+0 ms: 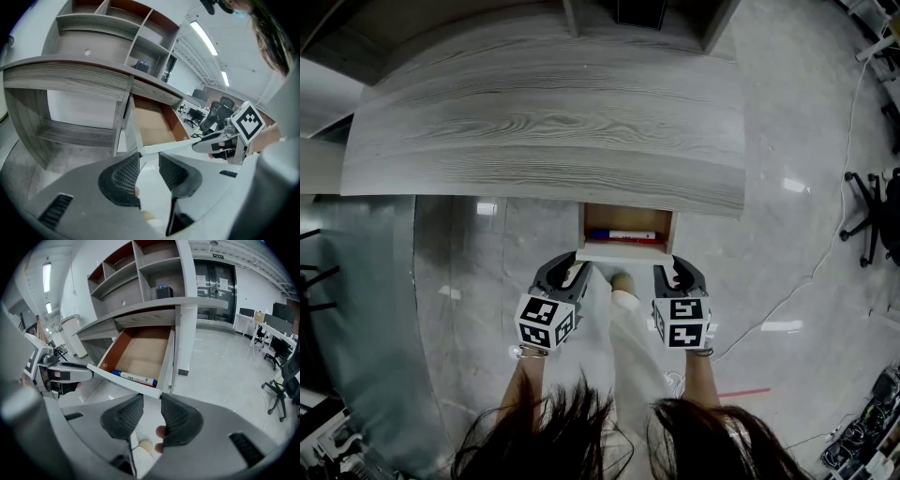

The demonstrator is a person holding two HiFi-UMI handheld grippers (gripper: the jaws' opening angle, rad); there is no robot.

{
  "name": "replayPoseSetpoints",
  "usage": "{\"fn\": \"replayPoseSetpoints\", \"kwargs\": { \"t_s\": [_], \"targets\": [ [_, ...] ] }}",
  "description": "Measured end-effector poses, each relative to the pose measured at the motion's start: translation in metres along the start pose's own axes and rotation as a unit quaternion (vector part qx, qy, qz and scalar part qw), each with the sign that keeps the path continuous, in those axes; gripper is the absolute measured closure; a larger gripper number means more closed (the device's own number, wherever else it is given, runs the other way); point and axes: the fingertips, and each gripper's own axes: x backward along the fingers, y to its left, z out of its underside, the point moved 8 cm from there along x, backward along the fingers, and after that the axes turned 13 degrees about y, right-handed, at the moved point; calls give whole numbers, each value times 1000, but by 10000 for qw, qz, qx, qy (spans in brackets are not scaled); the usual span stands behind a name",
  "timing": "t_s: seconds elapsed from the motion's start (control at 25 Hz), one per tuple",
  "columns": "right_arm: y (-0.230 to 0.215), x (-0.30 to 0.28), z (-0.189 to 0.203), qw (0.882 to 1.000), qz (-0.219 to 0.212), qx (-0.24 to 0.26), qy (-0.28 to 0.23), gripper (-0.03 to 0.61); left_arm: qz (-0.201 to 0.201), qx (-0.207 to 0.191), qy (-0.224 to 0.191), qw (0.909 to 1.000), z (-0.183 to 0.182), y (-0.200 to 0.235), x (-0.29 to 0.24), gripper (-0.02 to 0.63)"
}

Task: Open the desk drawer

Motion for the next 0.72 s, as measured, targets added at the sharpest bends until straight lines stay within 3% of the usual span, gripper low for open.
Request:
{"fn": "replayPoseSetpoints", "kwargs": {
  "t_s": [0.72],
  "targets": [
    [-2, -4, 3, 9999, -98, -109, -27, 460, -15, 136, -68, 9999, 4, 1, -3, 489]
  ]
}}
